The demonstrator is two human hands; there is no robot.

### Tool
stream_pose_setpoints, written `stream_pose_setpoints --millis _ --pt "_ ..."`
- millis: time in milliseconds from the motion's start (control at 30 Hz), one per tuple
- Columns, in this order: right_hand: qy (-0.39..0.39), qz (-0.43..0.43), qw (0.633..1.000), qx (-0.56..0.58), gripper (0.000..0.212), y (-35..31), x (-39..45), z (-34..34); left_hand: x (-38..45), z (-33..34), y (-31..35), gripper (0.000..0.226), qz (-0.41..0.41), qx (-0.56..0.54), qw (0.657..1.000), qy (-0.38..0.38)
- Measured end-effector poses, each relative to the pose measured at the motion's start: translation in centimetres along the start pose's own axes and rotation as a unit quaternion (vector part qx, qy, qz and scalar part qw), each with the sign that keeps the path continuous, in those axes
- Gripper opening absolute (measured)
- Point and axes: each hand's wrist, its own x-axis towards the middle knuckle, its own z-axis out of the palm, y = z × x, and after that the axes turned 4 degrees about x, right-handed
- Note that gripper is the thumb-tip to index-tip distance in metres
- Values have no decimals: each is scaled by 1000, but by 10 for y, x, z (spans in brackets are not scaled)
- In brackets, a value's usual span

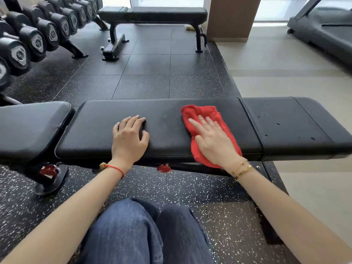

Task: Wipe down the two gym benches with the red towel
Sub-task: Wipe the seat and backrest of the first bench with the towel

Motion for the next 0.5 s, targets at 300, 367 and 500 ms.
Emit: stream_pose_setpoints --millis 300,367,500 --pt "2 145 989 7 54 42 44 -19 -1 1 4 45 0 12 1000 -27" --pt "-3 129 992 12 54 40 43 -19 0 1 8 44 -13 12 999 -33" --pt "-5 103 995 9 53 40 27 -20 0 2 44 40 30 -16 999 -35"
